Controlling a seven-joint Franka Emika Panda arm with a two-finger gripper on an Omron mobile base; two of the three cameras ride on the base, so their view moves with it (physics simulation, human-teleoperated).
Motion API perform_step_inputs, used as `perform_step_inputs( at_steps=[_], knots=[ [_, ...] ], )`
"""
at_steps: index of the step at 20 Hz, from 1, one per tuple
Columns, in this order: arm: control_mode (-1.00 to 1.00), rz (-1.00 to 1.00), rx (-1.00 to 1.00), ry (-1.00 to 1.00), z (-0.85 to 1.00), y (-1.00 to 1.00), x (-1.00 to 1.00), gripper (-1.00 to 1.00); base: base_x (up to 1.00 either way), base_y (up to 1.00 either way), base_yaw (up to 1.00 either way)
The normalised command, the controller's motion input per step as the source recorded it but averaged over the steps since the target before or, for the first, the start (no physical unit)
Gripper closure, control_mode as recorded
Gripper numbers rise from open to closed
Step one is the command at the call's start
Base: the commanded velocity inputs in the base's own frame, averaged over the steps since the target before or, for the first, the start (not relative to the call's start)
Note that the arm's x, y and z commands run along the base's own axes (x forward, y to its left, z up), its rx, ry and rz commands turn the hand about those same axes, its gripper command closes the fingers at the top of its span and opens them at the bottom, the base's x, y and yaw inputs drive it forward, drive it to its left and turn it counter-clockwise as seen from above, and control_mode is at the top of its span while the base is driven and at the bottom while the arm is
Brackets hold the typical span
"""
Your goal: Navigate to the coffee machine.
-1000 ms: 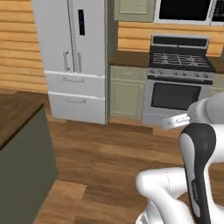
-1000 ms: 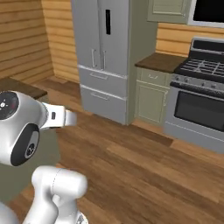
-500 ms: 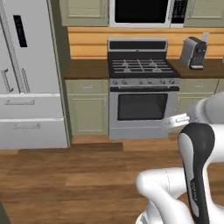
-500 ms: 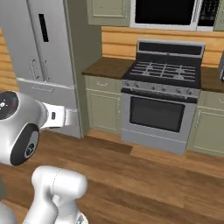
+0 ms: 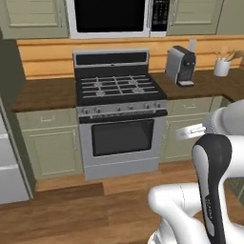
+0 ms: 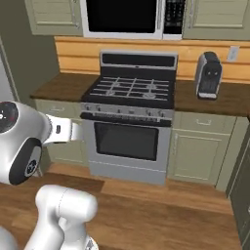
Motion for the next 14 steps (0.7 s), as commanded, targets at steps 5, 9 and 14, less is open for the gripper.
perform_step_inputs(
  at_steps=[5,9,14],
  knots=[
    [1.0,0.0,0.0,0.0,0.0,0.0,0.0,-1.0,1.0,-1.0,0.0],
    [1.0,0.0,0.0,0.0,0.0,0.0,0.0,-1.0,1.0,-0.96,0.0],
    [1.0,0.0,0.0,0.0,0.0,0.0,0.0,-1.0,1.0,-0.51,0.0]
  ],
)
